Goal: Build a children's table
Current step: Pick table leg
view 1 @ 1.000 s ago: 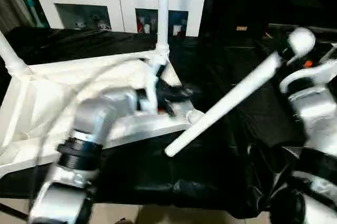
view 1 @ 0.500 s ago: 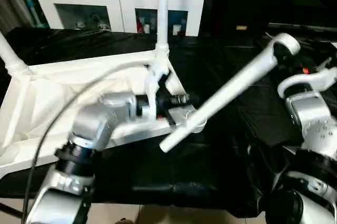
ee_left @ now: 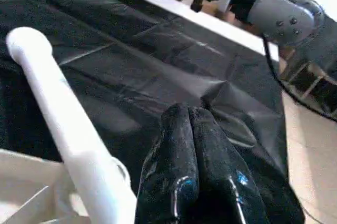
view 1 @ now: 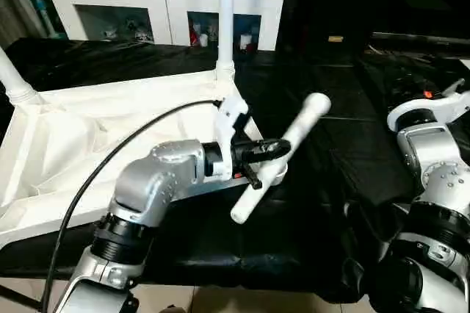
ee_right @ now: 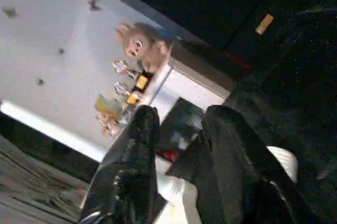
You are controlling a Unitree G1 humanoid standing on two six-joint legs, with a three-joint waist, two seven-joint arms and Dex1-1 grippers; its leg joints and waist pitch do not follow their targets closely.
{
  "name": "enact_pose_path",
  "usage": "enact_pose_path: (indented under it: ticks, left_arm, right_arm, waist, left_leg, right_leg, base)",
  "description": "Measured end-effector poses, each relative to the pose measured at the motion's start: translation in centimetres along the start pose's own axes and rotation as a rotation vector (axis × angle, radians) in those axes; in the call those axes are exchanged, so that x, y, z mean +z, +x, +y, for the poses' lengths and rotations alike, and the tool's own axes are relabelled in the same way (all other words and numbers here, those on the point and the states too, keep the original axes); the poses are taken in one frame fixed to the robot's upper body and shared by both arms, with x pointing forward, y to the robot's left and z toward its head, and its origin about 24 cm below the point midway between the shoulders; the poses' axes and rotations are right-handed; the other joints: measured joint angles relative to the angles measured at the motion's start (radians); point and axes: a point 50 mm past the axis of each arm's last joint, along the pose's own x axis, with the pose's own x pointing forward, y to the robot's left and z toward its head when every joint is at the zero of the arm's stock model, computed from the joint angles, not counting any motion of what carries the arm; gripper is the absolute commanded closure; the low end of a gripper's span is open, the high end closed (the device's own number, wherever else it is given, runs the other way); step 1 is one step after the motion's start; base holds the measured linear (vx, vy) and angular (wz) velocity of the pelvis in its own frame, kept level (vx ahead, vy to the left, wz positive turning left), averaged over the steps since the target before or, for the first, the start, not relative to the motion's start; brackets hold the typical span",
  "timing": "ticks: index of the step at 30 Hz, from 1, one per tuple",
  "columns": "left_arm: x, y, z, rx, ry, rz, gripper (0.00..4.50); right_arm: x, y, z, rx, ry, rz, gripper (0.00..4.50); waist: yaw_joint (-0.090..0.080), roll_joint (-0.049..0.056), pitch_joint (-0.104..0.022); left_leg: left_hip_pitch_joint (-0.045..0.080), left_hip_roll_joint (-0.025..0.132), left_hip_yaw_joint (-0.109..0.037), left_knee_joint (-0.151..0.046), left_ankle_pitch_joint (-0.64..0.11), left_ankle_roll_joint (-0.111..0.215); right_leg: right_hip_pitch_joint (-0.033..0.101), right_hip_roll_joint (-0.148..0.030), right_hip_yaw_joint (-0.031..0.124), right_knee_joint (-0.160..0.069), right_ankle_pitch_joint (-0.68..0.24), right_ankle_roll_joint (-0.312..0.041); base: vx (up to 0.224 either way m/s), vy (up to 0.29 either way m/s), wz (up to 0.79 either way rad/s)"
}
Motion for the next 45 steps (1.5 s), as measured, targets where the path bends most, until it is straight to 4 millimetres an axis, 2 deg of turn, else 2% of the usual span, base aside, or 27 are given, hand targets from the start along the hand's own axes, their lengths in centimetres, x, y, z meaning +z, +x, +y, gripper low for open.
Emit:
enact_pose_path:
  ticks: [1, 4, 6, 10, 11, 14, 15, 18, 21, 23, 26, 29, 31, 33, 35, 36, 40, 43, 45]
  left_arm:
    - [-0.1, 0.0, -0.2, -0.003, 0.004, 0.001, 4.5]
    - [-0.2, 0.0, -0.2, 0.011, 0.015, -0.002, 4.5]
    - [-0.1, -0.1, 0.0, 0.035, 0.033, -0.001, 4.5]
    - [-0.6, -0.1, 0.7, 0.115, 0.066, 0.043, 4.5]
    - [-0.8, 0.0, 1.0, 0.143, 0.065, 0.055, 4.5]
    - [-1.2, 0.2, 1.8, 0.233, 0.066, 0.092, 4.5]
    - [-1.1, 0.2, 2.1, 0.255, 0.068, 0.104, 4.09]
    - [-1.1, 0.4, 2.3, 0.294, 0.068, 0.119, 4.09]
    - [-1.5, 0.8, 2.2, 0.315, 0.047, 0.142, 3.66]
    - [-1.6, 1.0, 2.0, 0.311, 0.037, 0.146, 3.7]
    - [-1.6, 1.3, 1.8, 0.304, 0.035, 0.145, 3.32]
    - [-1.6, 1.2, 1.9, 0.302, 0.032, 0.144, 3.27]
    - [-1.6, 1.0, 2.1, 0.311, 0.031, 0.145, 2.92]
    - [-1.5, 0.9, 2.2, 0.316, 0.024, 0.145, 2.85]
    - [-1.6, 0.8, 2.1, 0.305, 0.006, 0.146, 2.77]
    - [-1.6, 0.9, 2.0, 0.294, -0.003, 0.148, 2.52]
    - [-1.7, 1.0, 1.8, 0.267, -0.023, 0.147, 2.43]
    - [-1.6, 1.0, 1.3, 0.232, -0.026, 0.151, 2.09]
    - [-1.6, 1.0, 0.7, 0.191, -0.024, 0.152, 2.07]
  right_arm:
    - [-0.1, -0.2, -0.3, -0.01, -0.053, 0.017, 2.71]
    - [-0.4, -1.0, -1.1, -0.016, -0.185, 0.065, 2.66]
    - [-0.5, -1.5, -1.2, 0.007, -0.268, 0.106, 2.32]
    - [-0.6, -2.1, -0.8, 0.041, -0.438, 0.21, 2.02]
    - [-0.7, -2.2, -0.9, 0.035, -0.467, 0.23, 1.8]
    - [-1.8, -2.7, -1.6, 0.016, -0.523, 0.301, 1.69]
    - [-2.3, -2.8, -1.8, 0.011, -0.538, 0.327, 1.45]
    - [-3.2, -3.2, -2.0, 0.013, -0.597, 0.393, 1.32]
    - [-4.4, -4.3, -2.1, 0.039, -0.667, 0.512, 0.97]
    - [-5.3, -5.0, -2.5, 0.041, -0.693, 0.579, 0.85]
    - [-6.5, -5.7, -3.1, 0.042, -0.705, 0.647, 0.54]
    - [-6.2, -6.4, -3.6, 0.035, -0.756, 0.698, 0.41]
    - [-6.0, -6.7, -4.0, 0.019, -0.777, 0.721, 0.16]
    - [-6.0, -7.2, -4.3, 0.014, -0.781, 0.746, 0.07]
    - [-6.2, -7.5, -4.3, 0.022, -0.775, 0.765, 0.03]
    - [-6.3, -7.5, -4.2, 0.034, -0.762, 0.774, 0.0]
    - [-6.9, -7.7, -3.9, 0.06, -0.705, 0.789, 0.0]
    - [-7.4, -7.8, -4.0, 0.062, -0.689, 0.799, 0.0]
    - [-8.0, -8.1, -4.2, 0.056, -0.705, 0.823, 0.0]
  waist:
    - [0.002, -0.001, 0.0]
    - [0.004, -0.002, 0.0]
    - [0.003, -0.002, 0.001]
    - [-0.002, -0.002, 0.0]
    - [-0.001, -0.002, 0.0]
    - [-0.001, -0.002, 0.0]
    - [-0.001, -0.002, 0.0]
    - [0.001, -0.002, 0.0]
    - [0.002, -0.003, 0.0]
    - [0.003, -0.003, 0.0]
    - [0.003, -0.003, 0.0]
    - [0.003, -0.003, 0.0]
    - [0.002, -0.003, 0.0]
    - [0.001, -0.003, 0.0]
    - [0.0, -0.003, 0.0]
    - [0.0, -0.003, 0.0]
    - [0.002, -0.003, 0.0]
    - [0.001, -0.004, -0.001]
    - [0.0, -0.004, -0.001]
  left_leg:
    - [0.0, 0.0, 0.0, 0.0, 0.0, 0.0]
    - [-0.001, 0.0, 0.0, 0.001, 0.0, 0.0]
    - [-0.001, 0.0, 0.0, 0.001, 0.0, 0.0]
    - [0.0, 0.0, 0.0, 0.001, 0.0, 0.0]
    - [0.0, 0.0, 0.0, 0.001, 0.0, 0.0]
    - [0.0, 0.0, 0.0, 0.002, 0.0, 0.0]
    - [-0.001, 0.0, 0.0, 0.003, 0.0, 0.0]
    - [-0.001, 0.0, 0.0, 0.002, 0.0, 0.001]
    - [-0.002, 0.0, -0.001, 0.002, -0.001, 0.002]
    - [-0.002, 0.0, -0.001, 0.002, -0.001, 0.002]
    - [-0.002, 0.0, -0.001, 0.003, -0.001, 0.002]
    - [-0.002, 0.0, -0.001, 0.004, -0.001, 0.002]
    - [-0.002, 0.0, -0.001, 0.004, -0.001, 0.002]
    - [-0.002, 0.0, -0.001, 0.004, -0.001, 0.002]
    - [-0.002, 0.0, -0.001, 0.004, -0.001, 0.002]
    - [-0.002, 0.0, -0.001, 0.004, -0.001, 0.002]
    - [-0.002, 0.0, -0.001, 0.004, -0.001, 0.002]
    - [-0.002, 0.0, -0.001, 0.004, -0.001, 0.002]
    - [-0.002, 0.0, -0.001, 0.003, -0.001, 0.002]
  right_leg:
    - [0.0, 0.0, 0.0, 0.0, 0.0, 0.0]
    - [0.0, 0.0, 0.0, 0.0, 0.0, 0.0]
    - [0.0, 0.0, 0.0, 0.0, 0.0, 0.001]
    - [0.001, 0.0, 0.0, 0.0, 0.0, 0.001]
    - [0.001, 0.0, 0.0, 0.0, 0.0, 0.001]
    - [0.001, 0.0, 0.0, 0.0, 0.0, 0.001]
    - [0.0, 0.0, 0.0, 0.0, 0.0, 0.002]
    - [0.0, 0.0, 0.0, -0.001, 0.0, 0.002]
    - [0.0, 0.0, 0.0, -0.001, 0.0, 0.002]
    - [0.001, 0.0, 0.0, -0.001, 0.0, 0.002]
    - [0.0, 0.0, 0.0, -0.001, 0.0, 0.002]
    - [0.001, 0.0, 0.0, -0.001, 0.0, 0.002]
    - [0.001, 0.0, 0.0, -0.001, 0.0, 0.002]
    - [0.001, 0.0, 0.0, -0.001, 0.0, 0.002]
    - [0.001, 0.0, 0.0, -0.001, 0.0, 0.002]
    - [0.001, 0.0, 0.0, -0.001, 0.0, 0.002]
    - [0.001, 0.0, 0.0, -0.001, 0.0, 0.002]
    - [0.001, 0.0, 0.0, -0.001, 0.0, 0.002]
    - [0.001, 0.0, 0.0, -0.001, 0.0, 0.002]
  base:
    - [0.0, 0.0, 0.0]
    - [0.0, 0.0, 0.0]
    - [0.0, 0.0, 0.0]
    - [0.0, 0.0, 0.0]
    - [0.0, 0.0, 0.0]
    - [0.0, 0.0, 0.0]
    - [0.0, 0.0, 0.0]
    - [0.0, 0.0, 0.0]
    - [0.0, 0.0, 0.0]
    - [0.0, 0.0, 0.0]
    - [0.0, 0.0, 0.0]
    - [0.0, 0.0, 0.0]
    - [0.0, 0.0, 0.0]
    - [0.0, 0.0, 0.0]
    - [0.0, 0.0, 0.0]
    - [0.0, 0.0, 0.0]
    - [0.0, 0.0, 0.0]
    - [0.0, 0.0, 0.0]
    - [0.0, 0.0, 0.0]
